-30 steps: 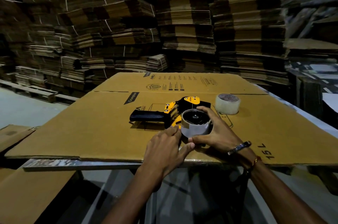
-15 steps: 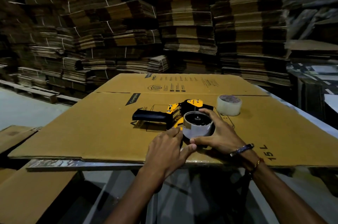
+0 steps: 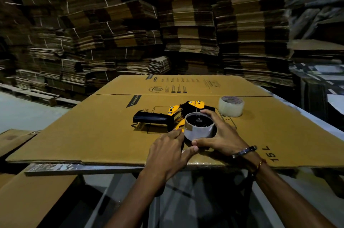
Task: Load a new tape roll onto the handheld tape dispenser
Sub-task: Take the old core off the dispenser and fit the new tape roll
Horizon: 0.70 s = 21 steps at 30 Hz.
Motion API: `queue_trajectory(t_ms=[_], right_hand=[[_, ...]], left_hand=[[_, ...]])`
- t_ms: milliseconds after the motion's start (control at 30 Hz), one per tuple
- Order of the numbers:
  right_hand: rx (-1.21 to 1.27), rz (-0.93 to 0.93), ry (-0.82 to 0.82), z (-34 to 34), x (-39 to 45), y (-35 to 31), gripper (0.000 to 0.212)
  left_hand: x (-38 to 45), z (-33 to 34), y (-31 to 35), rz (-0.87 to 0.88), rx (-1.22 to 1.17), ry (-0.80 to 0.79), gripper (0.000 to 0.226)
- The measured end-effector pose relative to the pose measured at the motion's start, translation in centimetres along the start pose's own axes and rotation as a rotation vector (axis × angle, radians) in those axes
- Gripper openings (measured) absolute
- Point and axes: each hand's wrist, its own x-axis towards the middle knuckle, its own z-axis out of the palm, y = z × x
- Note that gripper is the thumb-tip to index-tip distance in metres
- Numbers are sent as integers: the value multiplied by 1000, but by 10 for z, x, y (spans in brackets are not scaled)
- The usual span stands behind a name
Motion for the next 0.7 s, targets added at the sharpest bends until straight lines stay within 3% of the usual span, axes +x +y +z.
queue_trajectory(t_ms=[700], right_hand=[[-12, 8, 7, 0, 1, 2, 98]], left_hand=[[0, -1, 0, 11, -16, -8, 61]])
